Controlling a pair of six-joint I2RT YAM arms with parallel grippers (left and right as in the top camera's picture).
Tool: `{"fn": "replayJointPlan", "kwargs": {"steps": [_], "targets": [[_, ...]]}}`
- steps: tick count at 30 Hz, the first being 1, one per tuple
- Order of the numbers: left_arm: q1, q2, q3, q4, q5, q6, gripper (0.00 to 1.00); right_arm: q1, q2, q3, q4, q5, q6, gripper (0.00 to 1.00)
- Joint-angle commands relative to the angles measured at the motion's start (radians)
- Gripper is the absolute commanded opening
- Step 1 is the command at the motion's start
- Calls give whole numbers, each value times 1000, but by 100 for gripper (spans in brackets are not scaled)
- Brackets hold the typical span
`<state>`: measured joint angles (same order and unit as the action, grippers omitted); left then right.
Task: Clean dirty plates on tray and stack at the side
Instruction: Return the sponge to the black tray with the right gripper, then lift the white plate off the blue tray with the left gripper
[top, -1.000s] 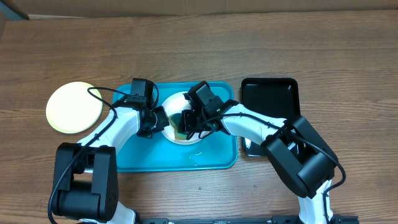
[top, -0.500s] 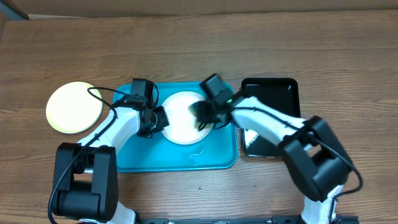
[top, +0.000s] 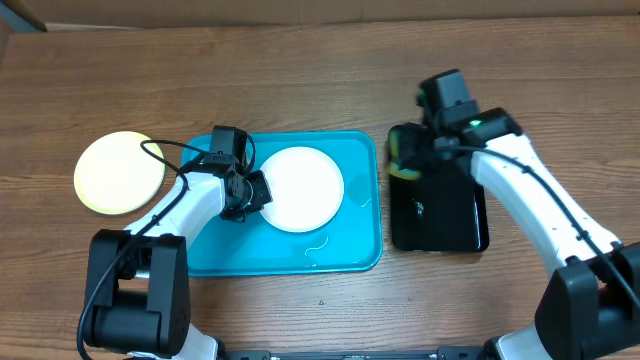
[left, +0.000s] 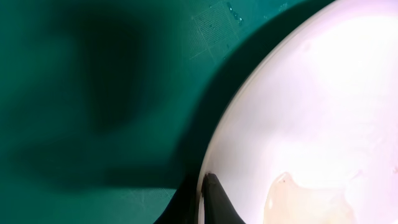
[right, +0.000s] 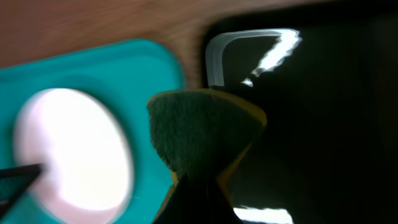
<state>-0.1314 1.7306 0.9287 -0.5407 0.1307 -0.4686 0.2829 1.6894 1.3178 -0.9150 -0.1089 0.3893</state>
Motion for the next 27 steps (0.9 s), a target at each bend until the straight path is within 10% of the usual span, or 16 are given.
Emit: {"fn": "replayJointPlan", "kwargs": {"steps": [1,19,24,27], "targets": [[-14,6,-55,-25,-109,16,4,-49,8,-43,-25,110,-53,4],[-124,-375,-55,-133,-397,80,4,-162,11,-319,230,153,-55,10],[-257,-381,-53,-142,-546,79,4,-162,11,-319,230,155,-86,31],[-335,-381,-51,-140,-639,61,4,-162,11,-319,225,160,-87,81]]}}
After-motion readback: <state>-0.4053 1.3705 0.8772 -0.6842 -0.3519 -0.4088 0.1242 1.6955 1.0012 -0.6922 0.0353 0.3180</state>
